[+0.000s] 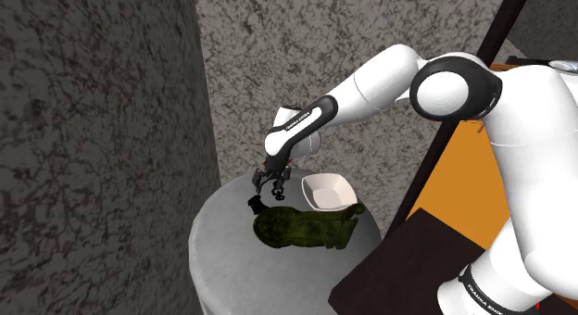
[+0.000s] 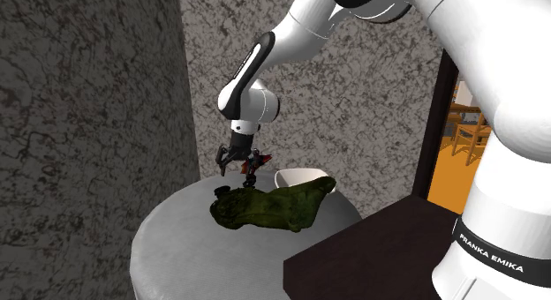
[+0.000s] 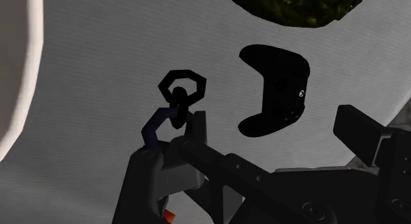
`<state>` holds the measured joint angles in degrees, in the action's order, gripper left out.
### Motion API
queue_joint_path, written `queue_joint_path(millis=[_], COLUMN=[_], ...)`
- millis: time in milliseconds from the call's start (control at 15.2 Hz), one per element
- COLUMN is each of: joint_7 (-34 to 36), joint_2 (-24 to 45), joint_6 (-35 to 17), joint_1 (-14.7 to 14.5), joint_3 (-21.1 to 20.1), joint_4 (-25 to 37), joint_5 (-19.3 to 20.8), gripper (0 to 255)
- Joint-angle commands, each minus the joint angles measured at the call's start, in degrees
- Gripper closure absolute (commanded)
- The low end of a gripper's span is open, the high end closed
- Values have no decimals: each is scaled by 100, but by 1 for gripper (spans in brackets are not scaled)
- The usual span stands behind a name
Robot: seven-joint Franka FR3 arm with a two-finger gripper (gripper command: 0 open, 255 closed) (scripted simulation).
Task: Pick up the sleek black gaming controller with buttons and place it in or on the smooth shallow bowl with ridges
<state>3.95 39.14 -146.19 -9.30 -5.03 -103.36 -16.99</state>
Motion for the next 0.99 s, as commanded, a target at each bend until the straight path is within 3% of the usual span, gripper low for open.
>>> queue_joint_path(millis=[0, 528, 924], joint_7=[80, 80, 80], joint_2=[500, 1043, 1043], joint_6=[37, -217, -217], joint_1=[-90, -162, -162], joint_3=[-3, -28, -28], joint_4=[557, 860, 860], joint_5=[42, 31, 31], gripper=[0, 0, 0])
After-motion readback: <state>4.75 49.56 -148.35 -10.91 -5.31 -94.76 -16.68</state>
